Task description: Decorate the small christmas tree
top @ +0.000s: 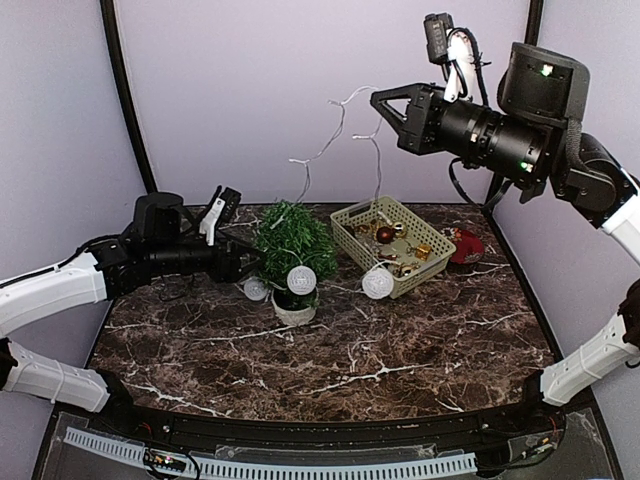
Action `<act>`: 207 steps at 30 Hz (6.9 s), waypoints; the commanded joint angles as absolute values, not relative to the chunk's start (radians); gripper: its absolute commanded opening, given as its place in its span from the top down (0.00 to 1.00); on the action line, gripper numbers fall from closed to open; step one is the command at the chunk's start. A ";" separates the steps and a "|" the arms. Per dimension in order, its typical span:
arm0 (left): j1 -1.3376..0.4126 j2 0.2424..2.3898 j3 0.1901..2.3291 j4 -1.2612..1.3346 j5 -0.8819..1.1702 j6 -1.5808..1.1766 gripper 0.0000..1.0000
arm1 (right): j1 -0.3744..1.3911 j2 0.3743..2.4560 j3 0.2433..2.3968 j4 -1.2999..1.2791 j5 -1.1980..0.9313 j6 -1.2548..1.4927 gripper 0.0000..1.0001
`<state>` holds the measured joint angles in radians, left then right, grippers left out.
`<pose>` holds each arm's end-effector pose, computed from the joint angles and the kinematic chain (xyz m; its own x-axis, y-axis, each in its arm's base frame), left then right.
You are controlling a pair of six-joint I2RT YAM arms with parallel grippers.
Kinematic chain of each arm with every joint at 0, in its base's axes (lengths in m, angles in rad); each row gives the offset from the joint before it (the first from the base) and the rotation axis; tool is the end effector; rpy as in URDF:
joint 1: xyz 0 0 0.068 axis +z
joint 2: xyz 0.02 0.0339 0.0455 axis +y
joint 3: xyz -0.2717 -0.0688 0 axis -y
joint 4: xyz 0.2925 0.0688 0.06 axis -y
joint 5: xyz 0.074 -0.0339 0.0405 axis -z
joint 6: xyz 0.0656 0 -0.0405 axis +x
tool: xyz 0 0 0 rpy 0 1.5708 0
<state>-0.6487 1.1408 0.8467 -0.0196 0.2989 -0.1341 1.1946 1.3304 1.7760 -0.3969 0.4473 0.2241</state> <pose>0.2546 -0.2172 0.2909 -0.3507 0.1056 -0.9305 0.7605 0.6119 -0.2172 0.1463 0.2931 0.5641 -0.1336 0.2070 -0.9692 -0.6668 0.7047 0.2425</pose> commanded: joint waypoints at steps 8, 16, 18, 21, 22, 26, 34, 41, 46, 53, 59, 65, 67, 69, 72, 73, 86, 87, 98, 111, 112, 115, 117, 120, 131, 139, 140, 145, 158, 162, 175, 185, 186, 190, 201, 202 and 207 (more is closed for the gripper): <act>-0.667 1.144 0.877 -0.073 0.264 -0.120 0.70 | 1.187 1.291 1.749 -0.339 0.466 0.241 1.00; -0.669 1.139 0.877 -0.080 0.264 -0.122 0.90 | 1.187 1.289 1.747 -0.339 0.474 0.240 1.00; -0.670 1.124 0.875 -0.077 0.258 -0.125 0.93 | 1.187 1.287 1.747 -0.338 0.477 0.239 1.00; -0.670 1.089 0.879 -0.085 0.228 -0.130 1.00 | 1.187 1.289 1.748 -0.341 0.483 0.236 1.00; -0.669 1.080 0.882 -0.092 0.204 -0.133 1.00 | 1.187 1.291 1.750 -0.343 0.489 0.234 1.00; -0.669 0.997 0.909 -0.146 0.130 -0.146 1.00 | 1.186 1.312 1.776 -0.353 0.507 0.222 1.00; -0.667 0.988 1.036 -0.254 0.016 -0.154 1.00 | 1.158 1.389 1.887 -0.412 0.586 0.204 1.00; -0.634 1.100 1.200 -0.339 -0.069 -0.153 1.00 | 1.043 1.433 1.913 -0.457 0.531 0.261 1.00; -0.521 1.186 1.255 -0.332 0.037 -0.175 1.00 | 0.962 1.457 1.901 -0.485 0.508 0.301 1.00; -0.455 1.364 1.373 -0.343 0.153 -0.159 1.00 | 0.859 1.487 1.861 -0.505 0.488 0.333 1.00; -0.442 1.535 1.487 -0.386 0.168 -0.137 1.00 | 0.769 1.498 1.799 -0.517 0.451 0.356 1.00; -0.440 1.676 1.588 -0.402 0.240 -0.130 1.00 | 0.730 1.448 1.720 -0.557 0.443 0.359 1.00; -0.440 1.715 1.615 -0.394 0.274 -0.127 1.00 | 0.727 1.421 1.692 -0.583 0.456 0.355 1.00; -0.441 1.752 1.646 -0.389 0.330 -0.125 1.00 | 0.727 1.390 1.664 -0.617 0.458 0.345 1.00; -0.440 1.808 1.694 -0.379 0.395 -0.114 1.00 | 0.727 1.332 1.621 -0.657 0.443 0.334 1.00; -0.441 1.817 1.706 -0.376 0.430 -0.108 1.00 | 0.727 1.310 1.607 -0.669 0.425 0.326 1.00; -0.442 1.900 1.762 -0.381 0.617 -0.077 0.88 | 0.730 1.149 1.553 -0.870 -0.066 0.218 1.00; -0.442 1.892 1.762 -0.379 0.597 -0.080 0.82 | 0.731 1.142 1.547 -0.877 -0.098 0.219 1.00; -0.442 1.682 1.698 -0.384 0.277 -0.045 0.24 | 0.784 1.132 1.526 -0.887 -0.395 0.215 1.00; -0.632 1.211 1.344 -0.306 0.133 0.057 0.20 | 1.007 1.200 1.364 -0.548 -0.526 0.354 1.00; -0.675 1.183 1.307 -0.261 0.136 0.031 0.20 | 1.011 1.206 1.343 -0.504 -0.509 0.379 1.00; -0.735 1.044 1.101 -0.140 0.173 -0.087 0.22 | 1.013 1.231 1.286 -0.372 -0.461 0.476 1.00; -0.802 0.986 0.993 -0.032 0.176 -0.145 0.23 | 1.013 1.252 1.250 -0.287 -0.433 0.537 1.00; -0.883 0.941 0.836 0.071 0.147 -0.205 0.24 | 1.016 1.272 1.189 -0.140 -0.427 0.624 1.00; -1.094 1.054 0.645 0.436 0.105 -0.273 0.21 | 1.021 1.308 1.124 0.118 -0.326 0.790 1.00; -1.114 1.234 0.699 0.513 0.093 -0.264 0.18 | 1.022 1.318 1.138 0.132 -0.319 0.804 1.00; -1.116 1.245 0.706 0.518 0.090 -0.261 0.18 | 1.023 1.319 1.138 0.132 -0.318 0.805 1.00; -1.121 1.336 0.767 0.541 0.102 -0.258 0.18 | 1.025 1.328 1.133 0.142 -0.318 0.811 1.00; -1.136 1.138 0.658 0.465 -0.042 -0.383 1.00 | 1.026 1.331 1.163 0.026 -0.209 0.747 1.00; -1.135 1.022 0.638 0.295 -0.107 -0.437 1.00 | 1.025 1.354 1.174 0.007 -0.212 0.725 1.00; -0.929 0.762 0.736 -0.219 -0.169 -0.716 1.00 | 1.042 1.402 1.196 -0.022 -0.160 0.590 0.45; -0.842 0.844 0.872 -0.348 -0.173 -0.766 1.00 | 1.163 1.381 0.968 0.072 -0.017 0.440 0.30; -0.841 0.851 0.877 -0.351 -0.175 -0.769 1.00 | 1.179 1.396 0.948 0.072 -0.005 0.435 0.30; -0.827 0.860 0.876 -0.351 -0.163 -0.784 1.00 | 1.234 1.486 0.894 0.079 0.126 0.415 0.33; -0.815 0.865 0.875 -0.358 -0.134 -0.789 1.00 | 1.342 1.792 0.976 0.144 0.256 0.393 0.37; -0.814 0.865 0.876 -0.359 -0.134 -0.790 1.00 | 1.348 1.817 0.993 0.143 0.263 0.390 0.38; -0.811 0.867 0.877 -0.369 -0.122 -0.789 1.00 | 1.367 1.914 1.064 0.131 0.299 0.386 0.42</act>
